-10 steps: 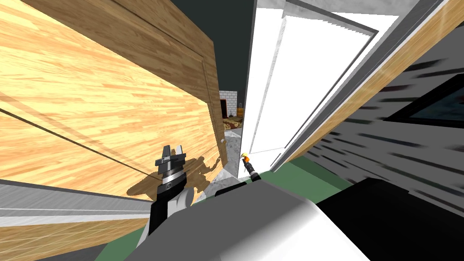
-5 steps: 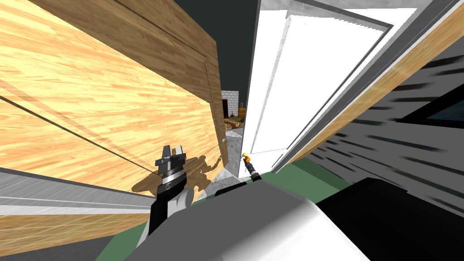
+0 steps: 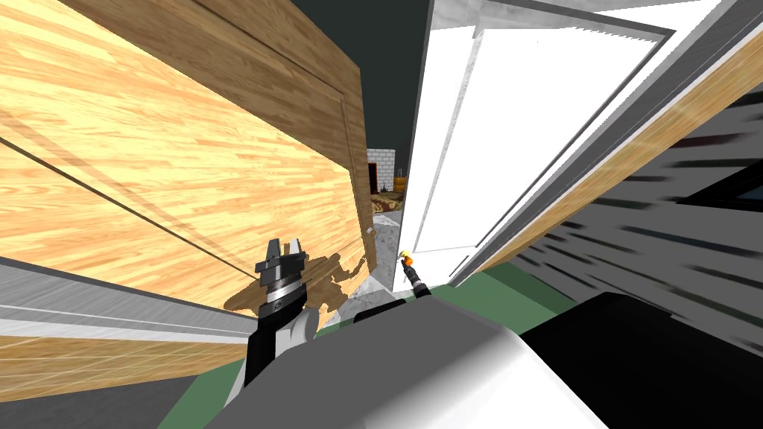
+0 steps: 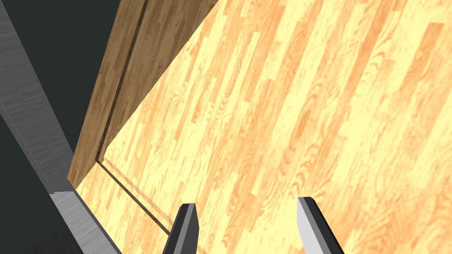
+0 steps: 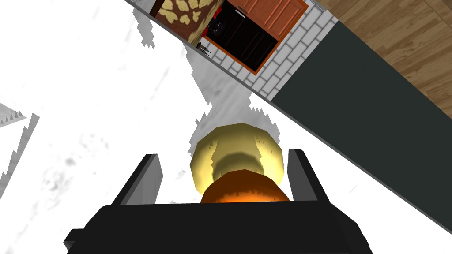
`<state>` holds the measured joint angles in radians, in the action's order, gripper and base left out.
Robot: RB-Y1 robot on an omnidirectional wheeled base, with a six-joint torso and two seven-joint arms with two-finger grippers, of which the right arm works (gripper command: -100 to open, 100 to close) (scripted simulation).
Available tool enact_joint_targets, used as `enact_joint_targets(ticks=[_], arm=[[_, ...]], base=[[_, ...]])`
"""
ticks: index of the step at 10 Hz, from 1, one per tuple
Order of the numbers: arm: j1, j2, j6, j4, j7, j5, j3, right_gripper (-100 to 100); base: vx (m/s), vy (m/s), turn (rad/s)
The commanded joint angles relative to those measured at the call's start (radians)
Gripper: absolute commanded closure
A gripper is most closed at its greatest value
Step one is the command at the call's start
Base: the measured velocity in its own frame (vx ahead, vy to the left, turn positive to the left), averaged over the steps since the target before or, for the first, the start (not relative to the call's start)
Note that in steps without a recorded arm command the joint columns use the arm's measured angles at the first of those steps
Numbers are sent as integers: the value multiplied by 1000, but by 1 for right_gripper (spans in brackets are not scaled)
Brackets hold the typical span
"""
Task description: Push the door open
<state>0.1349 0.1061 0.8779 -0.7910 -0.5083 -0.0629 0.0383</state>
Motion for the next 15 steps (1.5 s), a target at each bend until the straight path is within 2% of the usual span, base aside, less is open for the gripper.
enact_joint_targets(ticks=[1, 6, 7, 10, 15], arm=[[-5, 21, 21, 20, 0, 17, -33, 100], [-5, 21, 21, 20, 0, 17, -33, 100], [-13, -3, 23, 26, 27, 22, -10, 100], [-25, -3, 31, 35, 69, 50, -18, 100], [-25, -3, 31, 35, 69, 50, -18, 100]], base=[[12, -6, -6], [2, 1, 2], [7, 10, 135], [5, -21, 83], [6, 3, 1]])
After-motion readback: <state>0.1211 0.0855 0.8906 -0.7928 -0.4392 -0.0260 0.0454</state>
